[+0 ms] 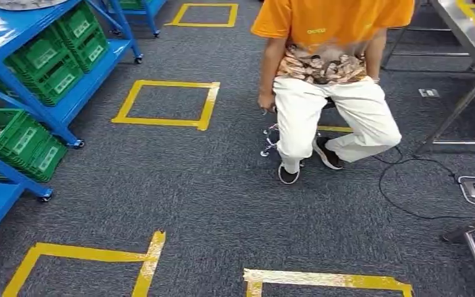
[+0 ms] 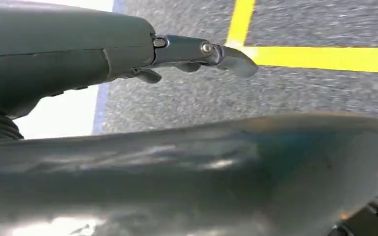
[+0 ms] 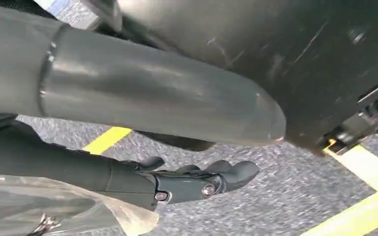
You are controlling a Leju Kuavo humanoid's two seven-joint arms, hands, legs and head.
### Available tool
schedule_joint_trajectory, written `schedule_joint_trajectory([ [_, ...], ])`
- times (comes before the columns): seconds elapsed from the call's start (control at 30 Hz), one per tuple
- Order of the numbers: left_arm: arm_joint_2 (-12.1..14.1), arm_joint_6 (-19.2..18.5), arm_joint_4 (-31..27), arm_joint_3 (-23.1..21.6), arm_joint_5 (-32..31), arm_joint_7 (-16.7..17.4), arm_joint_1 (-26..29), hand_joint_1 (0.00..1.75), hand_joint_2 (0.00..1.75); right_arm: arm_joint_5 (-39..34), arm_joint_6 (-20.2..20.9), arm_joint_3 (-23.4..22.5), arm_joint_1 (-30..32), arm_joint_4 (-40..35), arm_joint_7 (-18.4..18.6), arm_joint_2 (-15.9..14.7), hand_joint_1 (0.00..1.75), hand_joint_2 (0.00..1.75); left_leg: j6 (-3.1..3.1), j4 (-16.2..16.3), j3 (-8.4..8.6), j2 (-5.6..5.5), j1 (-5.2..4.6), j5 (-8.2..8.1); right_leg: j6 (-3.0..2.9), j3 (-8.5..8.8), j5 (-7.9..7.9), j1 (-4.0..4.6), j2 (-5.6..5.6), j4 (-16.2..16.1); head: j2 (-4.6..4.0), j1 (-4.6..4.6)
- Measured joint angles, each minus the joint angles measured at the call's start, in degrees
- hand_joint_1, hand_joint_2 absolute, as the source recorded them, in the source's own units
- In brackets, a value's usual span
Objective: Take the parts from the cabinet and place them on the table.
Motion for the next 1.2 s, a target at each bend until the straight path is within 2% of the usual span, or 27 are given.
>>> schedule_joint_trajectory([
  [0.03, 0.0, 0.0, 0.0, 0.0, 0.0, 0.0, 0.0, 0.00, 0.00, 0.0, 0.1, 0.0, 0.0, 0.0, 0.0, 0.0, 0.00, 0.00, -0.09, -5.2, 2.66, 1.48, 0.10, 2.40, 0.24, 0.40, -0.32, -0.04, -0.66, 0.1, 0.00, -0.02],
  [0.07, -0.1, 0.0, 0.0, 0.0, 0.0, 0.0, -0.1, 0.00, 0.00, 0.0, 0.2, 0.0, 0.0, 0.0, 0.0, 0.0, 0.00, 0.00, -0.11, -7.8, 4.02, 4.36, -0.20, 1.88, 0.66, 0.44, -0.61, 0.09, -1.16, 0.0, 0.00, -0.02],
  [0.1, -0.2, 0.0, 0.0, 0.0, -0.1, 0.0, -0.3, 0.00, 0.00, 0.0, 0.2, 0.0, -0.1, 0.0, 0.0, -0.1, 0.00, 0.00, 0.94, -8.5, 4.03, 3.93, -0.53, 1.93, 1.33, -0.02, -1.21, 0.64, -1.76, 0.5, 0.00, -0.09],
  [0.13, -0.2, 0.0, 0.0, -0.1, -0.1, 0.0, -0.4, 0.00, 0.00, 0.0, 0.2, 0.0, -0.2, 0.0, 0.0, -0.1, 0.00, 0.00, 1.55, -8.2, 3.91, 3.44, -0.67, 1.75, 1.49, 0.13, -1.25, 0.55, -2.21, 0.3, 0.00, 0.15],
  [0.23, -0.2, 0.0, 0.0, -0.1, -0.1, 0.0, 0.0, 0.00, 0.00, 0.0, 0.3, 0.0, -0.6, 0.0, 0.0, -0.1, 0.00, 0.00, 2.64, -8.3, 3.92, 1.85, -0.84, 1.79, 2.24, 1.37, -1.53, 0.17, -3.31, 0.1, 0.00, 0.17],
  [0.27, -0.2, 0.0, 0.0, -0.1, 0.0, 0.0, 0.0, 0.00, 0.00, 0.0, 0.3, 0.0, -0.6, 0.0, 0.0, -0.2, 0.00, 0.00, 3.12, -8.5, 3.94, 1.40, -0.68, 1.88, 2.44, 0.49, -2.86, -0.01, -0.64, 1.5, 0.00, 0.50],
  [0.3, -0.2, 0.0, 0.0, -0.1, 0.0, 0.0, -0.1, 0.00, 0.00, 0.0, 0.4, 0.0, -0.5, 0.0, -0.1, -0.2, 0.00, 0.00, 3.45, -8.5, 3.88, 0.91, -0.69, 1.90, 2.45, -1.22, -4.88, -0.12, 1.79, 5.1, 0.00, 0.68],
  [0.33, -0.2, 0.0, 0.0, -0.1, 0.0, 0.0, -0.2, 0.00, 0.00, 0.0, 0.5, 0.0, -0.4, 0.0, -0.1, -0.2, 0.00, 0.00, 3.67, -8.5, 3.83, 0.21, -0.74, 1.89, 2.46, -3.88, -7.15, -0.06, 3.11, 10.5, 0.00, 0.87],
  [0.4, -0.3, 0.0, 0.0, -0.1, 0.0, -0.1, -0.3, 0.00, 0.00, 0.0, 0.5, 0.0, -0.1, 0.0, 0.0, -0.2, 0.00, 0.00, 3.94, -8.5, 3.88, -1.14, -1.07, 1.79, 2.25, -8.86, -9.71, 0.10, 3.85, 19.3, 0.00, 0.96],
  [0.43, -0.3, 0.0, 0.0, -0.1, -0.1, -0.1, -0.3, 0.00, 0.00, 0.0, 0.5, 0.0, -0.1, 0.0, 0.0, -0.2, 0.00, 0.00, 3.95, -8.5, 3.95, -1.85, -1.25, 1.78, 1.99, -10.14, -9.11, 0.19, 3.92, 20.4, 0.00, 0.96],
  [0.47, -0.2, 0.2, 0.0, -0.1, -0.2, -0.1, -0.2, 0.00, 0.00, 0.0, 0.7, 0.0, -0.1, 0.0, 0.1, -0.3, 0.00, 0.00, 3.99, -8.5, 4.08, -2.84, -1.44, 1.76, 1.41, -9.93, -6.41, 0.38, 4.10, 18.3, 0.00, 0.92],
  [0.53, -0.3, 0.7, 0.0, -0.2, -0.8, 0.4, -0.3, 0.00, 0.00, 0.0, 0.7, 0.0, -0.1, 0.0, 0.1, -0.3, 0.00, 0.00, 4.01, -8.5, 4.29, -4.57, -1.55, 1.75, 0.33, -6.31, -0.02, 0.88, 5.24, 8.2, 0.00, 0.92],
  [0.57, -0.4, 0.7, 0.0, -0.3, -0.9, 0.4, -0.3, 0.00, 0.00, 0.0, 0.7, 0.0, -0.1, 0.0, 0.1, -0.3, 0.00, 0.00, 4.01, -8.5, 4.25, -5.16, -1.48, 1.75, -0.08, -4.73, 2.02, 1.17, 7.08, 4.1, 0.00, 0.96],
  [0.6, -0.6, 0.7, 0.0, -0.3, -0.9, 0.6, -0.4, 0.00, 0.00, 0.0, 0.8, -0.1, 0.0, 0.0, 0.1, -0.6, 0.00, 0.00, 3.92, -8.4, 4.02, -5.78, -1.54, 1.76, -0.62, -3.94, 1.41, 0.87, 9.91, 2.5, 0.00, 0.79],
  [0.7, -0.8, 0.7, 0.0, -0.4, -1.2, 0.9, -0.1, 0.00, 0.00, 0.0, 0.9, -0.1, -0.1, 0.0, 0.1, -0.7, 0.00, 0.00, 3.01, -8.6, 3.45, -7.71, -0.90, 2.17, -0.35, -3.00, 1.36, 1.21, 8.63, 1.5, 0.00, 1.09],
  [0.73, -0.8, 0.7, 0.0, -0.4, -1.2, 0.9, -0.1, 0.00, 0.00, 0.1, 0.9, -0.1, -0.1, 0.0, 0.2, -0.7, 0.00, 0.00, 2.60, -8.8, 3.39, -8.52, -1.11, 2.27, -0.45, -2.60, 1.69, 0.97, 7.83, 0.6, 0.00, 0.94],
  [0.77, -0.7, 0.7, 0.0, -0.4, -1.2, 0.9, -0.1, 0.00, 0.00, 0.1, 0.9, -0.1, -0.2, 0.0, 0.2, -0.7, 0.00, 0.00, 2.58, -8.1, 3.47, -6.50, -1.18, 1.54, -0.62, -2.01, 2.14, 0.61, 6.65, -0.4, 0.00, 1.01],
  [0.8, -0.6, 0.7, 0.0, -0.4, -1.2, 0.9, -0.1, 0.00, 0.00, 0.0, 0.9, -0.1, -0.1, 0.0, 0.1, -0.7, 0.00, 0.00, 2.24, -6.1, 2.56, -3.42, -1.42, -0.13, -0.84, -1.64, 2.20, 0.66, 6.00, -0.9, 0.00, 0.74],
  [0.83, -0.6, 0.7, 0.0, -0.4, -1.2, 0.9, -0.3, 0.00, 0.00, 0.0, 0.9, -0.1, -0.1, 0.0, 0.1, -0.7, 0.00, 0.00, 1.85, -2.1, 0.67, -1.85, -1.35, -2.50, -0.88, -1.52, 2.17, 0.65, 5.02, -0.9, 0.00, 0.81],
  [0.9, -0.5, 0.7, 0.0, -0.4, -1.4, 0.9, -0.4, 0.00, 0.00, 0.0, 1.1, -0.1, 0.1, 0.0, 0.2, -0.7, 0.00, 0.00, 1.20, 6.2, -3.25, -1.00, -0.93, -6.04, -0.93, -1.37, 1.81, 0.62, 2.97, -0.9, 0.00, 0.78],
  [0.93, -0.5, 0.7, 0.0, -0.4, -2.0, 1.0, -0.4, 0.00, 0.00, 0.0, 1.3, -0.1, 0.1, 0.0, 0.2, -0.7, 0.00, 0.00, 0.80, 8.2, -4.15, -0.88, -0.60, -6.18, -0.81, -1.22, 1.62, 0.57, 1.94, -0.8, 0.00, 0.79],
  [0.97, -0.4, 0.7, 0.0, -0.5, -2.6, 1.2, -0.2, 0.00, 0.00, 0.0, 1.4, -0.1, 0.1, 0.0, 0.2, -0.7, 0.00, 0.00, 0.44, 7.2, -3.51, -0.70, -0.33, -4.81, -0.64, -1.02, 1.46, 0.46, 1.15, -0.8, 0.00, 0.76],
  [1.03, -0.3, 0.7, 0.0, -0.7, -3.1, 1.3, 0.0, 0.00, 0.00, 0.0, 1.7, -0.1, 0.0, 0.0, 0.2, -0.7, 0.00, 0.00, -0.21, -1.4, 0.86, 0.40, 0.14, 0.28, -0.07, -0.43, 0.95, 0.04, -0.20, -0.7, 0.00, 0.76],
  [1.07, -0.2, 0.7, 0.0, -0.7, -2.9, 1.3, -0.1, 0.00, 0.00, 0.0, 1.8, -0.1, 0.0, 0.0, 0.2, -0.7, 0.00, 0.00, -0.51, -6.9, 3.61, 2.25, 0.32, 2.64, 0.40, -0.13, 0.56, -0.14, -0.83, -0.4, 0.00, 0.72],
  [1.1, -0.4, 0.5, 0.0, -0.7, -2.6, 1.3, -0.2, 0.00, 0.00, 0.0, 1.9, -0.2, 0.0, 0.0, 0.3, -0.8, 0.00, 0.00, -0.62, -8.3, 4.46, 4.77, -0.46, 1.40, 1.00, -0.26, 0.13, 0.32, -1.26, -0.1, 0.00, 0.63],
  [1.13, -0.2, 0.5, 0.0, -0.7, -2.6, 1.3, -0.4, 0.00, 0.00, 0.0, 1.9, -0.2, -0.1, 0.0, 0.3, -0.8, 0.00, 0.00, 0.64, -8.7, 4.36, 3.67, -0.26, 1.73, 1.38, -0.87, -0.26, 0.41, -1.69, 0.3, 0.00, 0.41],
  [1.2, -0.2, 0.4, 0.0, -0.7, -2.6, 1.3, -0.2, 0.00, 0.00, 0.0, 2.0, -0.2, -0.4, 0.0, 0.3, -0.8, 0.00, 0.00, 1.66, -8.5, 4.12, 2.77, -0.69, 1.40, 1.65, 0.30, -0.28, 0.31, -2.55, 0.1, 0.00, 0.92],
])
